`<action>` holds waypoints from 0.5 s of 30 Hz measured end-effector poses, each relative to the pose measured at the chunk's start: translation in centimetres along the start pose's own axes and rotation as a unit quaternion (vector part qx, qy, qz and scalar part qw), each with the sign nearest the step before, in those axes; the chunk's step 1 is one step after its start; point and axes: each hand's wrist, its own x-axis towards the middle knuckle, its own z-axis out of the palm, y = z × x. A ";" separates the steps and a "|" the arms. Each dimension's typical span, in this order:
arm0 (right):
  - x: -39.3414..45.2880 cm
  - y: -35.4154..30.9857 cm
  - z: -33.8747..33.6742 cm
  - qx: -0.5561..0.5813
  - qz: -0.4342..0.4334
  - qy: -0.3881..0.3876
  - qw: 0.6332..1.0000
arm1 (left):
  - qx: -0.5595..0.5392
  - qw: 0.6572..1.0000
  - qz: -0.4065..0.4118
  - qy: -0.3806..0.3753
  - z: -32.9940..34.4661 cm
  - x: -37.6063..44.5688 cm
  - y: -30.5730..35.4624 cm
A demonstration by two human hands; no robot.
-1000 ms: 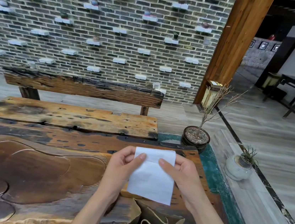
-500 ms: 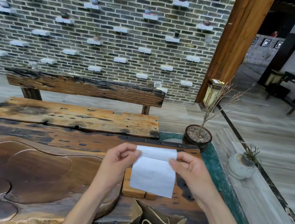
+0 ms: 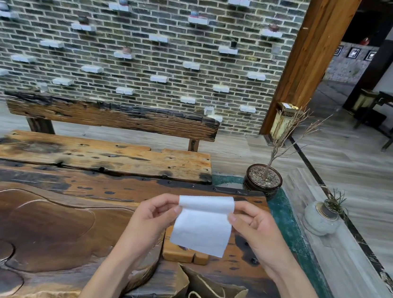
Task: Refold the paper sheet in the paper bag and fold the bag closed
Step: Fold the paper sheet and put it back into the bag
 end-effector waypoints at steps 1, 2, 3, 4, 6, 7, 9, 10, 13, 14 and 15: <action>0.0 0.0 0.0 -0.004 -0.001 0.003 1.000 | -0.003 1.000 -0.002 -0.002 0.0 0.0 0.0; -0.1 0.0 -0.1 -0.011 -0.002 0.008 1.000 | -0.006 1.000 -0.005 -0.003 0.0 -0.1 0.1; -0.1 0.0 -0.1 -0.017 -0.004 0.015 1.000 | -0.007 1.000 -0.007 -0.005 0.1 -0.1 0.1; -0.1 -0.1 0.0 -0.022 -0.005 0.022 1.000 | -0.007 1.000 -0.007 -0.007 0.1 -0.1 0.1; 0.0 -0.2 0.1 -0.025 -0.006 0.028 0.999 | 0.003 1.000 -0.005 -0.012 0.2 -0.2 0.1; 0.0 -0.3 0.1 -0.025 -0.006 0.028 0.999 | 0.009 1.000 -0.003 -0.013 0.2 -0.2 0.1; 0.1 -0.2 0.2 -0.027 -0.007 0.027 0.999 | 0.016 1.000 0.000 -0.012 0.2 -0.2 0.1; 0.2 0.0 0.2 -0.030 -0.010 0.028 0.999 | 0.017 1.000 0.000 -0.009 0.3 -0.2 0.1; 0.3 0.1 0.3 -0.046 -0.021 0.034 0.998 | 0.022 1.000 0.001 0.001 0.2 -0.1 -0.1; 0.3 0.2 0.3 -0.051 -0.022 0.035 0.998 | 0.023 1.000 0.003 0.003 0.1 -0.1 -0.2; 0.2 0.2 0.3 -0.058 -0.024 0.036 0.997 | 0.023 1.000 0.005 0.005 0.1 0.0 -0.3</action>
